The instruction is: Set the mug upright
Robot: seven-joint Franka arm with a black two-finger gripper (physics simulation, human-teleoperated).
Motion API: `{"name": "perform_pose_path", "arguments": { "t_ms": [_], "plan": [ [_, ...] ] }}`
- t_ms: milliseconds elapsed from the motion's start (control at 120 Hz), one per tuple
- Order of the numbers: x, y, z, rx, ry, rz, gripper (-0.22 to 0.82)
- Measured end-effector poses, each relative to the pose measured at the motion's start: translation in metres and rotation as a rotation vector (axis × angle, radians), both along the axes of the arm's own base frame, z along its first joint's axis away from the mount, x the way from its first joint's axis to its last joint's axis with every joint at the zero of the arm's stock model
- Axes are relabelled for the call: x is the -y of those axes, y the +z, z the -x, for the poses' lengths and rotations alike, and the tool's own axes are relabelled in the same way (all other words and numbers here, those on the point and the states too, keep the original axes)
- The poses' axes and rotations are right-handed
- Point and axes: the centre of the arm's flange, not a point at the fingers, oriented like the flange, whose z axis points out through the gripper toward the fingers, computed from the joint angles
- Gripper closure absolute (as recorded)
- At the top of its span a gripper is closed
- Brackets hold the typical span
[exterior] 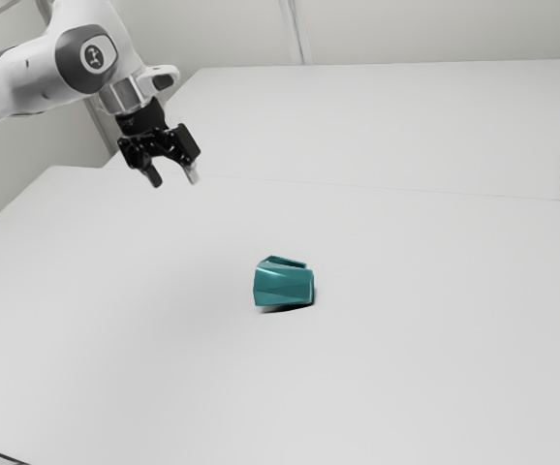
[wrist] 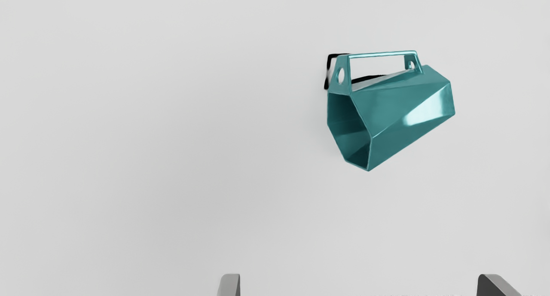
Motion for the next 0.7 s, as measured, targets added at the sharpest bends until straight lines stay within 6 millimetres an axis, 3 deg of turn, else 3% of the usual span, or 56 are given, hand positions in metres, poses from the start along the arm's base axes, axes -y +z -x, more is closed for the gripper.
{"name": "perform_pose_path", "arguments": {
  "t_ms": [133, 383, 700],
  "plan": [
    [-0.017, -0.045, 0.008, -0.022, 0.041, 0.150, 0.00],
    [-0.006, -0.125, 0.023, -0.021, 0.100, 0.340, 0.00],
    [0.000, -0.196, 0.012, 0.065, 0.139, 0.491, 0.00]
  ]
}}
